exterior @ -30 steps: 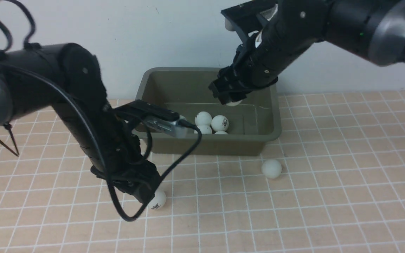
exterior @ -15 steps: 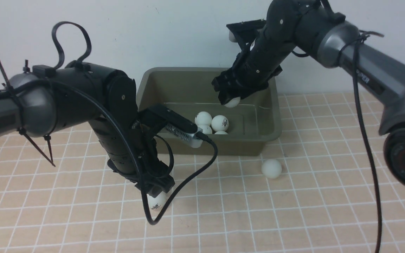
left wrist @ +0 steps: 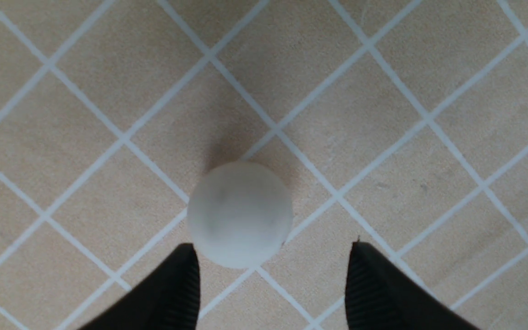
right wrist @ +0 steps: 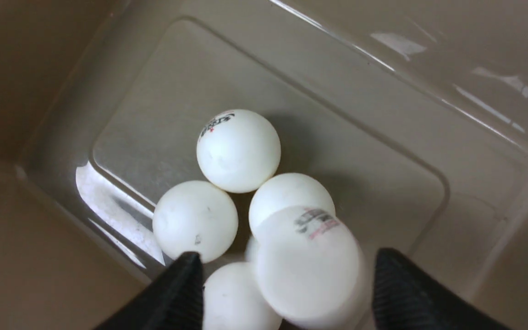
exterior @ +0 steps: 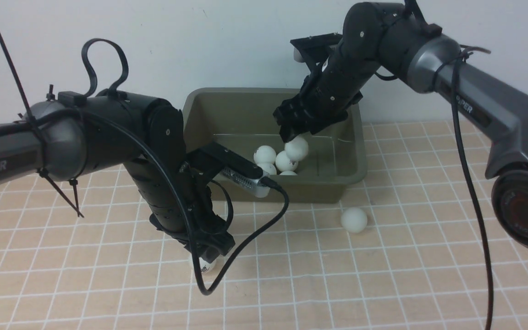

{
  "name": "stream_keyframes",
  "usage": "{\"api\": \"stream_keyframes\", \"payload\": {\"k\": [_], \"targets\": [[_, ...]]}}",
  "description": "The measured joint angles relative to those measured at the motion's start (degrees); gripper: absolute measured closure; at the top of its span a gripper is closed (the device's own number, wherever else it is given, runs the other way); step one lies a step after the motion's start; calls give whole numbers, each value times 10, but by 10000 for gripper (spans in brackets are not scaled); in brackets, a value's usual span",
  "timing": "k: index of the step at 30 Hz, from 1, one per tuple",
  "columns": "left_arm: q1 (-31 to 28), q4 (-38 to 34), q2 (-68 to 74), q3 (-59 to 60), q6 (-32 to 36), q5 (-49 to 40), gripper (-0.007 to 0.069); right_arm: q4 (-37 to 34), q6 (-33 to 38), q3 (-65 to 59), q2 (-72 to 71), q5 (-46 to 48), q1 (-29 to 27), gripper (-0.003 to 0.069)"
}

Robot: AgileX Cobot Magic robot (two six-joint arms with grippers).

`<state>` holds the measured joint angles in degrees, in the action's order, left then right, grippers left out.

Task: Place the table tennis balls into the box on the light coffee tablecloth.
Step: 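Release the ping pong ball into the bin and lift the gripper away, then reach for and grasp a ping pong ball on the table beside the basket, then drop the ball into the bin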

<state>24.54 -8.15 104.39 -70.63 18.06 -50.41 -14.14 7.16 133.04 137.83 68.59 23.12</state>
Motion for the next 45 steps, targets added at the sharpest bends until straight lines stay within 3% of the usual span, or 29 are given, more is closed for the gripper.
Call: {"api": "stream_keyframes", "payload": {"k": [11,22,25,26,29,38,45], "targets": [[0,-19,27,0,30,9,169,-2,0,0,0,15,0,150],[0,12,66,0,26,31,166,-4,3,0,-2,24,0,150],[0,29,73,0,9,34,189,-1,7,0,-13,29,0,150],[0,40,76,0,-9,37,251,7,10,0,-34,31,0,150],[0,48,77,0,-19,37,311,17,11,0,-62,31,0,150],[0,91,15,-48,-27,-25,305,90,-15,-51,-241,32,-14,150],[0,105,-2,-178,-29,65,305,98,-5,-270,-367,33,-55,150]]}}
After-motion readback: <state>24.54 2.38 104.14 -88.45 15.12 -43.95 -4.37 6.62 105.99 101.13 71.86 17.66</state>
